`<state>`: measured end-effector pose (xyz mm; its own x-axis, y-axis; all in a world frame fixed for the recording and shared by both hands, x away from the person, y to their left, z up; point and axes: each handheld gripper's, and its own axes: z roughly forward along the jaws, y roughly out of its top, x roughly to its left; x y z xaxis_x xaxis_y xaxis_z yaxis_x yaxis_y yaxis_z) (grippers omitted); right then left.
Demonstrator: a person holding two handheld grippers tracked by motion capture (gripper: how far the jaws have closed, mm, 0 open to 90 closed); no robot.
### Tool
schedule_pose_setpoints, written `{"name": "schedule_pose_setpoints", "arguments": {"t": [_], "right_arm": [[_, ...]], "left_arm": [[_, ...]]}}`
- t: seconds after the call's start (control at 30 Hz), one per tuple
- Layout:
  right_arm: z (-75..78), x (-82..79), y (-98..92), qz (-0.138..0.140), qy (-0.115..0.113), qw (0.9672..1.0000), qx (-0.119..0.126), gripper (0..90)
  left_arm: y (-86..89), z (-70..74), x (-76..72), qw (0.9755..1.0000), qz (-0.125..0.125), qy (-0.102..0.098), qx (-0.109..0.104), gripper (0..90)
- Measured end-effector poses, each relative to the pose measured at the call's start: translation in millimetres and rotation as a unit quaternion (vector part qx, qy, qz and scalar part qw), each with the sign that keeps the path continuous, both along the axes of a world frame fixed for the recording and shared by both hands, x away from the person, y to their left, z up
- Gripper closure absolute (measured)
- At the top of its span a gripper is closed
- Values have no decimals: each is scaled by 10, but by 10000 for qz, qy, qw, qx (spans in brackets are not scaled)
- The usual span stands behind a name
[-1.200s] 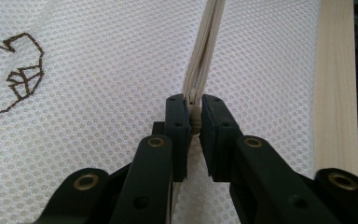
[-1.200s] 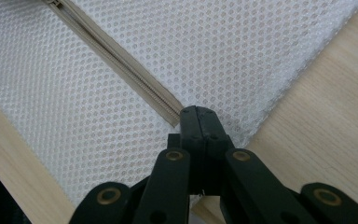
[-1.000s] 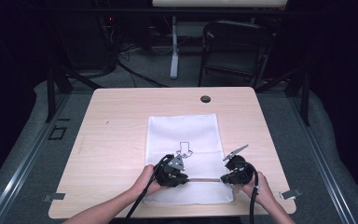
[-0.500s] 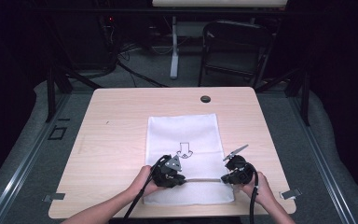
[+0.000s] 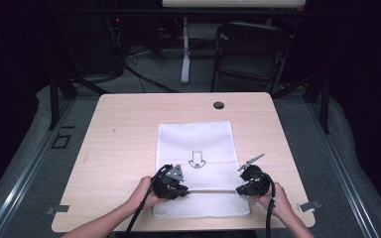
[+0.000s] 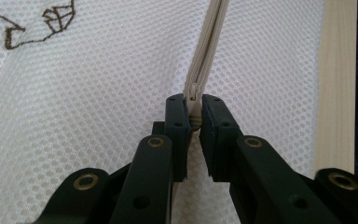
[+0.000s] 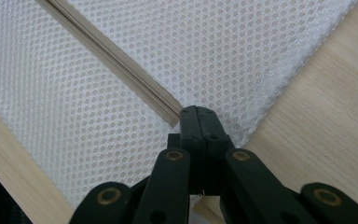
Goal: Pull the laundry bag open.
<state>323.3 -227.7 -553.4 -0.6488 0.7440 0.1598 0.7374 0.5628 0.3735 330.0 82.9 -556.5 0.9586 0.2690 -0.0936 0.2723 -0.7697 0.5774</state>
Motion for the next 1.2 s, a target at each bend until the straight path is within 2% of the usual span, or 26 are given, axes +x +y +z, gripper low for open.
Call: {"name": "schedule_pose_setpoints", "arguments": {"t": [0.2,0.3,0.33,0.4,0.43,0.57,0.63,0.77,0.8,0.83,0.9,0.97,1.0,1.03,1.1,1.2], "right_arm": [[0,-2,-3,-6,-3,10000,7,900],[9,1,-12,19,29,10000,-67,900],[-2,-8,-10,-65,8,10000,21,900],[-2,-8,-11,-66,3,10000,18,900],[10,-2,-18,18,32,10000,-64,900],[12,-5,-17,21,6,9999,-111,900],[1,-21,-6,-133,-12,9999,-16,900],[0,-23,-7,-143,-30,9999,-25,900],[4,-18,-13,-99,2,9999,-34,900],[29,1,-29,77,88,9998,-162,900],[7,-20,-14,-100,23,9999,-32,900],[4,-23,-12,-127,15,9999,-18,900],[21,-16,-30,-45,60,9998,-174,900],[30,-13,-43,-16,97,9997,-222,900],[22,-18,-67,-64,101,9998,-130,900],[30,-20,-87,-116,97,9996,-255,900]], "left_arm": [[42,2,-9,10000,28,27,-24,817],[76,2,-7,10000,45,32,-10,817],[76,2,-7,10000,45,32,-10,817],[90,2,-11,10000,54,31,0,817],[97,6,-16,10000,37,38,1,816],[121,18,-27,10000,43,18,44,817],[156,10,-27,10000,60,37,49,817],[195,26,-45,10000,49,44,-1,816],[195,26,-45,10000,49,44,-1,816],[197,31,-46,10000,57,33,3,816],[200,24,-41,10000,64,56,5,816],[191,18,-41,10000,80,50,-1,816],[181,11,-40,10000,68,59,-21,815],[150,9,-47,10000,37,41,19,816],[117,9,-57,10000,13,38,37,816],[93,7,-54,10000,-34,31,73,816]]}}
